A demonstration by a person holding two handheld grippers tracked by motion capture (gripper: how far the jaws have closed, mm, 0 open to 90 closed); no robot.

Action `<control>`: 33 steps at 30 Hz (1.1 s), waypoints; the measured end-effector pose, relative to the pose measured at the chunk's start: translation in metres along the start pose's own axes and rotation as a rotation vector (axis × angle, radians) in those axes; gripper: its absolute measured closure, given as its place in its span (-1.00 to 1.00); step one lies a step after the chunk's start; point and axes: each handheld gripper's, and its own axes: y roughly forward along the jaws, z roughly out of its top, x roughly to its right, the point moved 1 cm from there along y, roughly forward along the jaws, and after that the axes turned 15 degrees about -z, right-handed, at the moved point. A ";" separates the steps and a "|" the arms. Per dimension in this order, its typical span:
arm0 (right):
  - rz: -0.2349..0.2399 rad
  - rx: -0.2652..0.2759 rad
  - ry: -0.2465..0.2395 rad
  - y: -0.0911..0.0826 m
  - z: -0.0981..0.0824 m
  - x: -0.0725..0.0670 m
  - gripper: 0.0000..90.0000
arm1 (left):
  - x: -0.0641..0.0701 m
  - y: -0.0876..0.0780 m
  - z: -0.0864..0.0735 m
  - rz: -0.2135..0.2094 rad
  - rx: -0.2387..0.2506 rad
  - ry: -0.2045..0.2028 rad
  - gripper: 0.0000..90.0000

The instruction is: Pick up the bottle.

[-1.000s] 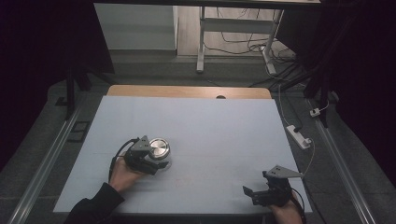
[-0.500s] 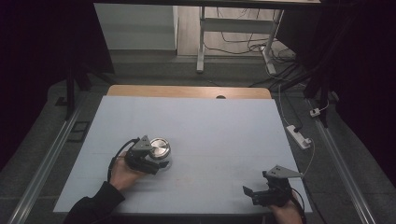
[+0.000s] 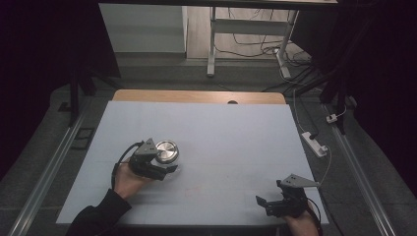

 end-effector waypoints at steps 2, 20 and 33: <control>0.001 0.001 0.001 0.000 0.000 0.000 -1.00 | 0.002 0.000 0.004 0.000 -0.007 0.019 -0.66; 0.002 0.006 0.002 -0.001 0.000 0.000 -1.00 | 0.016 0.014 0.035 -0.047 -0.039 0.107 -0.66; 0.004 0.006 0.000 -0.001 0.000 0.000 -1.00 | 0.024 0.031 0.053 -0.096 -0.033 0.113 -0.66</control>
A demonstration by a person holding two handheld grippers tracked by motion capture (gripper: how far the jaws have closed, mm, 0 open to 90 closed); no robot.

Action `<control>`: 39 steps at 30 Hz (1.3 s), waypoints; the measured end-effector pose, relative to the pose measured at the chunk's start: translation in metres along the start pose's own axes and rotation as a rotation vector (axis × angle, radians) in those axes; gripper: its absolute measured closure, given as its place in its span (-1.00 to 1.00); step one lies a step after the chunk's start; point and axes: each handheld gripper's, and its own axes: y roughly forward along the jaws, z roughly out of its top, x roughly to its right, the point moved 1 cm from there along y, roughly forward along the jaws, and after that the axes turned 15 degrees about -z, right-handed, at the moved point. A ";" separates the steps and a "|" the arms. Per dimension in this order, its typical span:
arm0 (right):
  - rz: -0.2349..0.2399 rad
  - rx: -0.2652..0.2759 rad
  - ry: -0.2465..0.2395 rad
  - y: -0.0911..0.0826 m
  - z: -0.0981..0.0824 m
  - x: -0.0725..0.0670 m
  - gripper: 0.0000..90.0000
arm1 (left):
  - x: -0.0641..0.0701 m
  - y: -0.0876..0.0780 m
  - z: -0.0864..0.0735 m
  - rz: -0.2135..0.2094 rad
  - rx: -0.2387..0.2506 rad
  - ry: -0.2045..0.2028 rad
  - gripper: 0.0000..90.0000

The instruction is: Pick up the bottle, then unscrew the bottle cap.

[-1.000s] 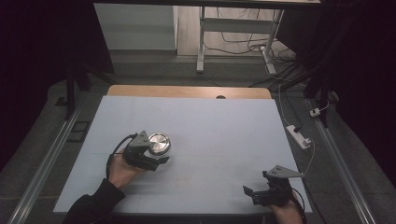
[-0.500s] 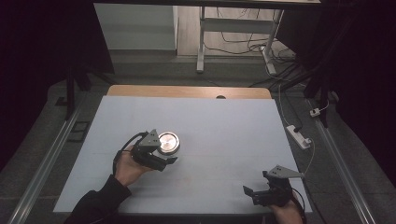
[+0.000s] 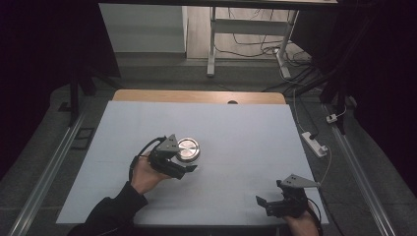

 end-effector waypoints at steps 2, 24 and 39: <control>0.001 0.000 0.000 0.000 0.000 0.000 -1.00 | 0.001 0.002 0.001 -0.008 -0.002 0.003 -0.66; 0.000 0.027 0.005 -0.003 0.001 0.000 -1.00 | 0.003 0.013 0.009 -0.039 0.005 0.002 -0.66; 0.059 0.102 -0.050 -0.010 0.021 -0.018 -1.00 | 0.003 0.013 0.007 -0.044 0.007 -0.008 -0.66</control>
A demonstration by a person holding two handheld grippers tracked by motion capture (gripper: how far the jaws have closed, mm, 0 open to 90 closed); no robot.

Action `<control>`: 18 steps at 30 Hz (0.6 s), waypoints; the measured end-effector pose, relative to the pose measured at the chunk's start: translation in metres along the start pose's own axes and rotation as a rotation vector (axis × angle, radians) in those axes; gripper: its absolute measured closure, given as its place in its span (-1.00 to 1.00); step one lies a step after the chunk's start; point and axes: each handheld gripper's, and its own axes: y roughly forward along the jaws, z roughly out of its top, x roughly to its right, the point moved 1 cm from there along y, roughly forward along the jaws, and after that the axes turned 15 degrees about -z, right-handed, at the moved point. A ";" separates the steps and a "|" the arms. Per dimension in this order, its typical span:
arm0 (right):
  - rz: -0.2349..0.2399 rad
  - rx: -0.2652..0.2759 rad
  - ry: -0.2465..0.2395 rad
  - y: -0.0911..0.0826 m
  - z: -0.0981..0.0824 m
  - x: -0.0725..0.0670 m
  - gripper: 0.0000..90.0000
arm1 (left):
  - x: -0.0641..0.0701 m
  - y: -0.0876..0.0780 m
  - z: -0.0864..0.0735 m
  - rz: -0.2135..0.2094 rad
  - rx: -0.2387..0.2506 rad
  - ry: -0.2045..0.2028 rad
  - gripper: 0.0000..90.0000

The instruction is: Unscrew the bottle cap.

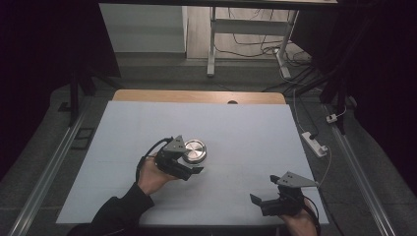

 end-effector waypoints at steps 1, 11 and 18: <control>0.005 0.005 -0.008 0.001 0.002 -0.001 -1.00 | 0.000 0.000 0.000 -0.001 0.000 -0.001 -0.66; 0.063 0.053 -0.067 0.006 0.020 -0.016 -1.00 | 0.002 0.001 0.000 -0.004 0.005 -0.002 -0.66; 0.108 0.071 -0.072 0.012 0.035 -0.027 -1.00 | 0.003 0.001 0.000 -0.005 0.006 -0.002 -0.66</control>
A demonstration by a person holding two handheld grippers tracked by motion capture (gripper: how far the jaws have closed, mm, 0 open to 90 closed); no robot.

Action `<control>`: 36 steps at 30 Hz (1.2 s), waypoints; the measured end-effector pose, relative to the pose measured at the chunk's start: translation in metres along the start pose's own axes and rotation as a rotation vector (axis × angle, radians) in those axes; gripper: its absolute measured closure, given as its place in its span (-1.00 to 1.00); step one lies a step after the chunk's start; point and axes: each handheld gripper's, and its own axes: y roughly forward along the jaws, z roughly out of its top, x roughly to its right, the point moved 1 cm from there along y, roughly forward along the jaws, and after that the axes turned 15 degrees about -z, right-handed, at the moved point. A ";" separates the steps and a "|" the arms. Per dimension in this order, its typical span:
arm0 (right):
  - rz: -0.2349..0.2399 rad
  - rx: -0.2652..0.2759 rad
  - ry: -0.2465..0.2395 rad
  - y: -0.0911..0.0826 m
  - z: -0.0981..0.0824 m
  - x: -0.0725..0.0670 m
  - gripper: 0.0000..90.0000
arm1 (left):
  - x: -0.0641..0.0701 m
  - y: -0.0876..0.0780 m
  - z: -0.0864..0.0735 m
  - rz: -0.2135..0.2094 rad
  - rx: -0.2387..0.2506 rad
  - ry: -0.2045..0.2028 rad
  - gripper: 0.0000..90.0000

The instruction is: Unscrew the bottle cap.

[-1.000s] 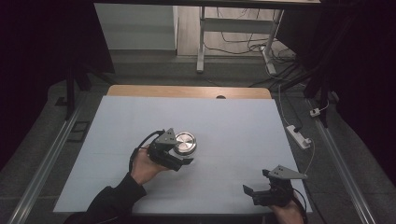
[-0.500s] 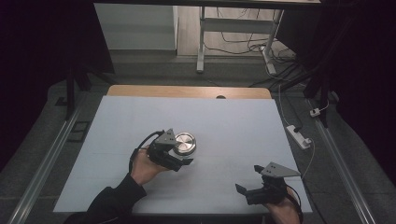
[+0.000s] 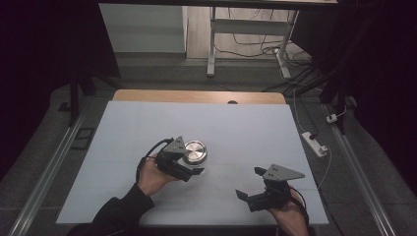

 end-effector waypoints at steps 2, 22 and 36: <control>0.020 0.001 0.003 0.004 0.004 -0.001 -1.00 | 0.000 0.000 0.000 -0.002 -0.001 0.002 -0.66; 0.090 -0.020 -0.045 0.041 0.046 -0.024 -1.00 | 0.002 -0.001 0.001 -0.006 -0.003 0.007 -0.66; 0.071 -0.024 -0.059 0.060 0.075 -0.033 -1.00 | 0.004 0.003 0.001 -0.015 -0.002 -0.003 -0.66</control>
